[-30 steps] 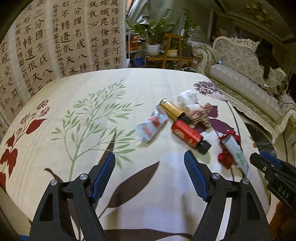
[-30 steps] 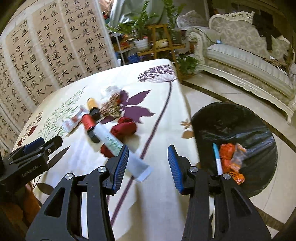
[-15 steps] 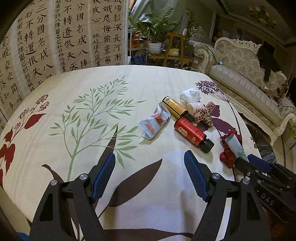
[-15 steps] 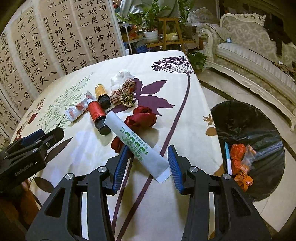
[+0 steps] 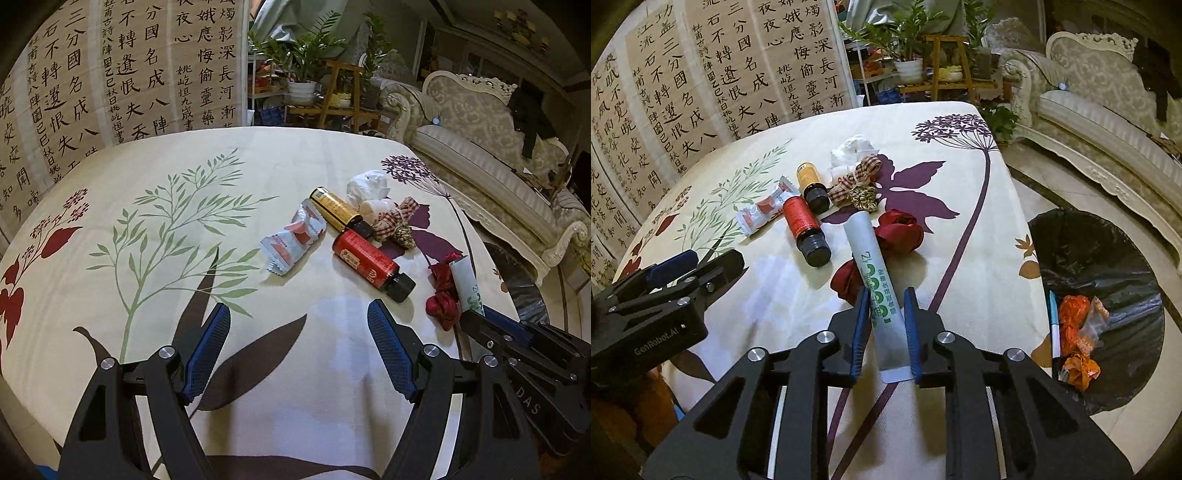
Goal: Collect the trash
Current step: 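Grasp the white tube with the right tool and lift it, then grasp the red cloth with the left tool while the right tool carries the tube toward the bin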
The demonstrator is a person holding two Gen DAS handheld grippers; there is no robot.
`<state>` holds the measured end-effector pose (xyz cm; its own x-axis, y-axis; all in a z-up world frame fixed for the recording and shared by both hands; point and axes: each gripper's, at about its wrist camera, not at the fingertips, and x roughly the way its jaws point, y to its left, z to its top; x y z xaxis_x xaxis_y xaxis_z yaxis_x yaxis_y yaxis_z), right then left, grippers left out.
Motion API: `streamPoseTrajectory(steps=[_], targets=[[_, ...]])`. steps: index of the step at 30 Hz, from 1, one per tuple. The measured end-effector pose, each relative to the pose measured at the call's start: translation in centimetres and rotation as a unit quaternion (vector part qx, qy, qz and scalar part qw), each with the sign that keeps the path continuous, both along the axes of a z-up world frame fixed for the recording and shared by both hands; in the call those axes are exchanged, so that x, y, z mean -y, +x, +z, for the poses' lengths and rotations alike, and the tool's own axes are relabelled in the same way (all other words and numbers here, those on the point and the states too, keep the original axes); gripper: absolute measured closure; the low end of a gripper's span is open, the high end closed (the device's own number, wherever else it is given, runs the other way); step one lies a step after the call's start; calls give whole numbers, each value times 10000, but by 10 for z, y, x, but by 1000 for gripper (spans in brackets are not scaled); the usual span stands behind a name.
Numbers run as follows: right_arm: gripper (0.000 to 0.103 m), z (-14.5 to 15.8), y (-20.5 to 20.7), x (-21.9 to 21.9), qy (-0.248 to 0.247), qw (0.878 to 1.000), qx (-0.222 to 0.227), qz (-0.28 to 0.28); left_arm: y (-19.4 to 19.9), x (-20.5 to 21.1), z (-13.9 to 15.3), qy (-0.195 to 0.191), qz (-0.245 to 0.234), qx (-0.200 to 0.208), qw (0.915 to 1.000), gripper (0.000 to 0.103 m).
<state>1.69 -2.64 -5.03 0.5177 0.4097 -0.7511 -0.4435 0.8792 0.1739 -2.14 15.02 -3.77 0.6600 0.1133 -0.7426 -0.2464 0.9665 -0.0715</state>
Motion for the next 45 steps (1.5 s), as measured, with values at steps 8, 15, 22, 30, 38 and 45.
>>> streamPoseTrajectory(steps=[8,15,22,30,38,45], targets=[[89,9,-5,11,191,9997,60,-107,-1,15,4,24,-168,65,9998,29],[89,18,0,33,262,9985,214,-435,9,37,10,-12,-472,144,9988,29],[89,15,7,61,322,9960,220,-799,29,74,11,54,-951,176,9953,32],[89,9,14,91,429,9932,154,-1070,53,103,-5,224,-1293,-128,9913,51],[89,0,19,103,500,9920,51,-1161,61,107,-19,271,-1345,-365,9899,76],[89,0,22,111,509,9907,81,-1260,58,109,-16,195,-1334,-277,9905,80]])
